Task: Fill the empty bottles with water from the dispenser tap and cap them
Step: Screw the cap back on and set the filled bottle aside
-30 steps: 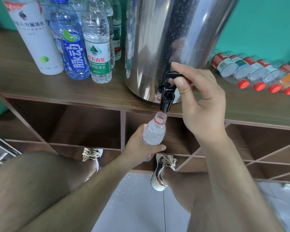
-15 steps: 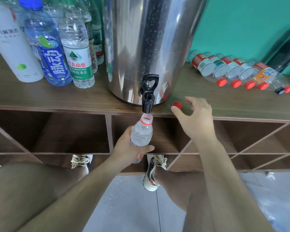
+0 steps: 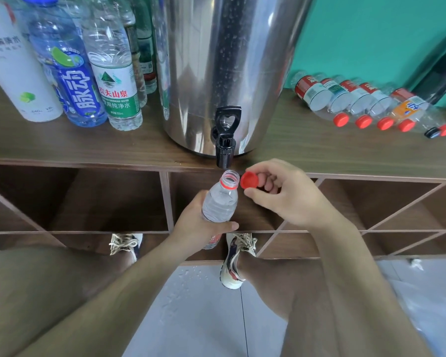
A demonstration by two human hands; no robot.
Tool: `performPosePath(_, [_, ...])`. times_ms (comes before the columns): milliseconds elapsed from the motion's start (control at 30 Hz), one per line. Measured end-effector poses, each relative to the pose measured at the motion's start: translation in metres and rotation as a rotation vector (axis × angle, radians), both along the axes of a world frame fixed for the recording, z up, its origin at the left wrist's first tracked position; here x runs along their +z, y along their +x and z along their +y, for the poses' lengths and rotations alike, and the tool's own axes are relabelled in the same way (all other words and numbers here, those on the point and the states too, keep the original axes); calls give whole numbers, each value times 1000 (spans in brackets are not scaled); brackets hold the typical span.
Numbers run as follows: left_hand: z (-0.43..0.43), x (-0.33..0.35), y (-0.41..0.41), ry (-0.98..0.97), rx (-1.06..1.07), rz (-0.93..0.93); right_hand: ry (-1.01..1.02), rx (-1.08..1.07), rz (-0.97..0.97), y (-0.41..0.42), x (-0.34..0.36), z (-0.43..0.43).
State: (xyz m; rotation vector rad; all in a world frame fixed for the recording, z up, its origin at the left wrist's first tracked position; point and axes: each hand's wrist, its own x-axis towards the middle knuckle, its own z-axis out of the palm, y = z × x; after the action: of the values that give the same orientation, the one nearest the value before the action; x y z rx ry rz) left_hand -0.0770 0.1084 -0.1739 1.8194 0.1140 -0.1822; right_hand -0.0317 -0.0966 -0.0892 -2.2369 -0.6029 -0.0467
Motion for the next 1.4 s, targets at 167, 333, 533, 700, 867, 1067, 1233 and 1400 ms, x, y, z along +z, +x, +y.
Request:
performPosePath(167, [-3, 2, 0, 144, -39, -11, 27, 53, 101, 0, 6, 4])
performPosePath(333, [-2, -2, 1, 192, -60, -14, 46, 54, 137, -2, 6, 3])
performPosePath(533, [-1, -10, 3, 270, -71, -50, 41, 88, 171, -4, 13, 4])
performPosePath(700, [1, -11, 3, 255, -81, -58, -19, 99, 183, -9, 20, 6])
performPosePath(867, [-1, -7, 2, 291, -101, -75, -436, -75, 166, -10, 33, 16])
performPosePath(1067, [-1, -1, 1, 235, -114, -73, -285, 31, 150, -16, 36, 4])
performPosePath(1233, [0, 2, -2, 234, -122, -65, -308, 32, 134, -10, 29, 4])
performPosePath(1400, [-1, 3, -4, 303, -115, -79, -437, 23, 147, -8, 27, 13])
